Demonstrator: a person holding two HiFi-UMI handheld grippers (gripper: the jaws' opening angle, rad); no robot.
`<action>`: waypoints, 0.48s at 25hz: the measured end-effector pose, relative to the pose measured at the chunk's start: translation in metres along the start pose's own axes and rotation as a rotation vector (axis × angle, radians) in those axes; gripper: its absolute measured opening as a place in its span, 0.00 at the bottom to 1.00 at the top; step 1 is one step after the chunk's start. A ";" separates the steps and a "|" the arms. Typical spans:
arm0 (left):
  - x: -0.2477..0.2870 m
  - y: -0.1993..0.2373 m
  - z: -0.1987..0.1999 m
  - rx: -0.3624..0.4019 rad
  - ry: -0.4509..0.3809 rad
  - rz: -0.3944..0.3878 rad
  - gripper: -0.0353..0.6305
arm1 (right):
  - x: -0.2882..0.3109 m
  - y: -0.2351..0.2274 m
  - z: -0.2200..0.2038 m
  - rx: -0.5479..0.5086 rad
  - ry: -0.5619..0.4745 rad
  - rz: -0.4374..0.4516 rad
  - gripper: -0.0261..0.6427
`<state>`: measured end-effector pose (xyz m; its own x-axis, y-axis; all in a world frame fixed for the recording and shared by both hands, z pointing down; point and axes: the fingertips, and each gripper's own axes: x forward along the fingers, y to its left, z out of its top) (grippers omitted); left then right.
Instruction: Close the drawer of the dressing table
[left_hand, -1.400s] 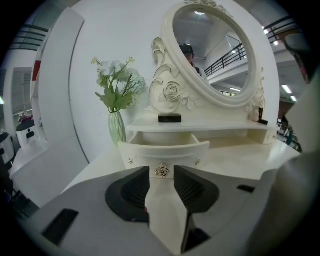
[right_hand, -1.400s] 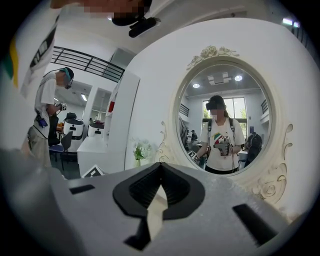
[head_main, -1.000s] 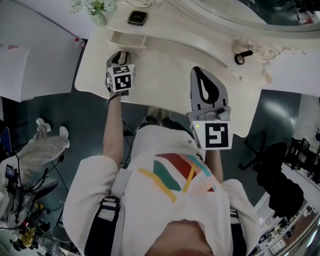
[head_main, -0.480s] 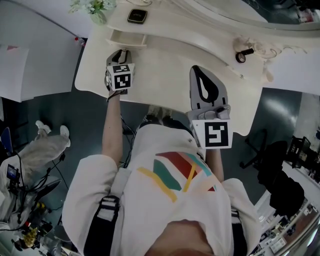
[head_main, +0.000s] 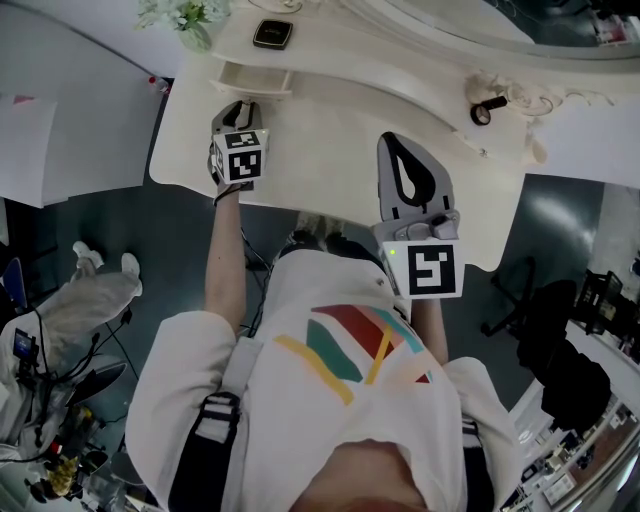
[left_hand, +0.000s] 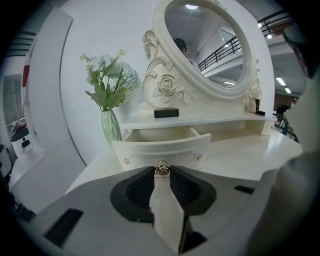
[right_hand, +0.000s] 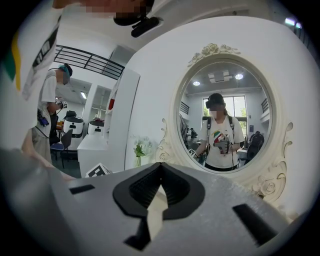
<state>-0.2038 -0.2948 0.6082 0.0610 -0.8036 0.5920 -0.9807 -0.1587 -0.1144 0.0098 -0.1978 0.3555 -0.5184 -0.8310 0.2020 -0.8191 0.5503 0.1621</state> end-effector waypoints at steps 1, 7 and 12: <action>0.000 0.001 0.001 0.001 -0.003 0.002 0.19 | 0.000 0.000 0.000 -0.001 0.001 0.000 0.04; 0.001 0.000 0.011 0.007 -0.016 0.003 0.19 | 0.000 -0.003 -0.002 0.008 0.009 -0.007 0.04; 0.003 0.001 0.019 0.010 -0.026 0.005 0.19 | 0.001 -0.003 -0.005 0.010 0.018 -0.007 0.04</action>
<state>-0.2008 -0.3083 0.5951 0.0611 -0.8188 0.5709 -0.9791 -0.1603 -0.1250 0.0134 -0.2001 0.3597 -0.5082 -0.8332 0.2180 -0.8250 0.5436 0.1544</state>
